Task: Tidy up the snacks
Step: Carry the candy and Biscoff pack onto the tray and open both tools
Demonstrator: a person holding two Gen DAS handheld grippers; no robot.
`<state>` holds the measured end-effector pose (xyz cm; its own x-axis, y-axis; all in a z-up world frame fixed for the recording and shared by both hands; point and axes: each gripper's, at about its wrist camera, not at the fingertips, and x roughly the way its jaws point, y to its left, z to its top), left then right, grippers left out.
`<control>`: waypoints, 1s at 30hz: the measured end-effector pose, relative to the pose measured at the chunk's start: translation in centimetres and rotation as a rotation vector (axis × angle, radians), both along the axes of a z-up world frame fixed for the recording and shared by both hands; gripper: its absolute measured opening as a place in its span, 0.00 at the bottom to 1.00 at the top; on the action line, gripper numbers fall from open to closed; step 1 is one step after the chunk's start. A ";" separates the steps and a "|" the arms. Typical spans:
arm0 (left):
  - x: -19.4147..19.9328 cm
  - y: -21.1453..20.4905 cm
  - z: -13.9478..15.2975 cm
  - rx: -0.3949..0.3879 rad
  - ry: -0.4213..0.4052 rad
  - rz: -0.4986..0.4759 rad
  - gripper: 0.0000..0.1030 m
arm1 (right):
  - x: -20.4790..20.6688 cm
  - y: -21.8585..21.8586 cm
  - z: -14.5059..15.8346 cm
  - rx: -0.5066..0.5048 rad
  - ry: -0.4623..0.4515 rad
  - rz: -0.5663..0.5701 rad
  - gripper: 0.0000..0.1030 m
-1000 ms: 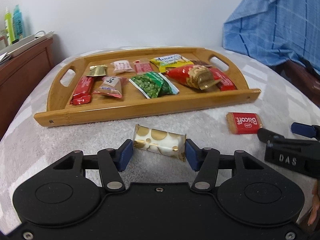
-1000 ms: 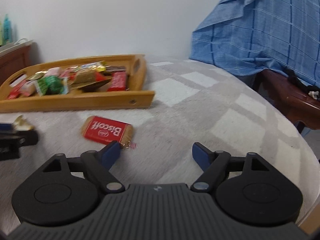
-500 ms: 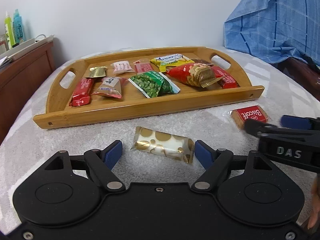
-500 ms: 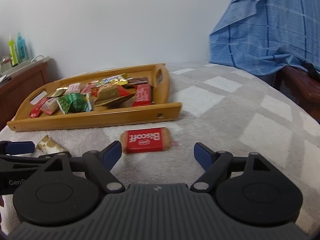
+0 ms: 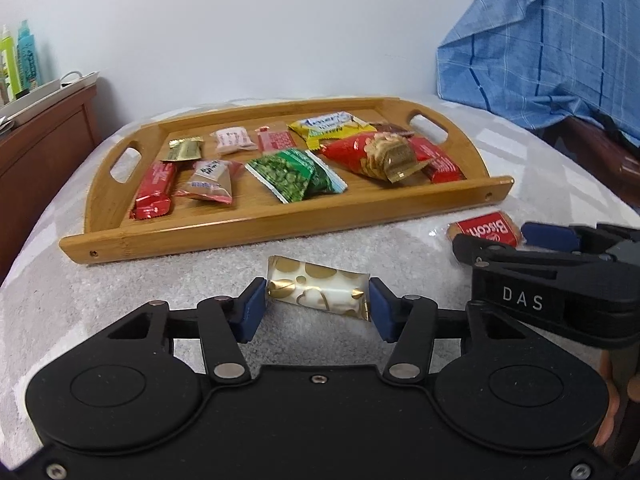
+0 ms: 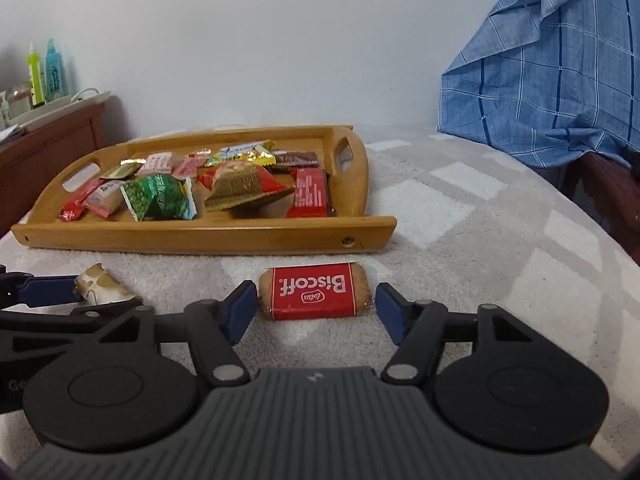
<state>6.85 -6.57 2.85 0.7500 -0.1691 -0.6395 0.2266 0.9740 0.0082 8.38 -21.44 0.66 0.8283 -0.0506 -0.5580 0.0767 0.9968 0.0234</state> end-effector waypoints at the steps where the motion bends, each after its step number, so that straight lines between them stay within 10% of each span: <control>1: 0.0 0.1 0.2 -0.002 -0.004 0.005 0.50 | -0.1 -0.1 0.0 0.010 -0.002 -0.002 0.64; 17: 0.7 2.2 5.0 -0.097 -0.072 0.071 0.50 | -1.5 -1.8 4.4 0.195 -0.141 -0.002 0.62; 30: 7.9 3.4 7.8 -0.107 -0.113 0.153 0.50 | 6.9 -1.7 8.1 0.203 -0.208 0.043 0.62</control>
<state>14.74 -3.15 10.61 0.8378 -0.1103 -0.5347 0.0796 0.9936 -0.0803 15.27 -23.18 8.72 0.9249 0.0824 -0.3711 0.0072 0.9723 0.2338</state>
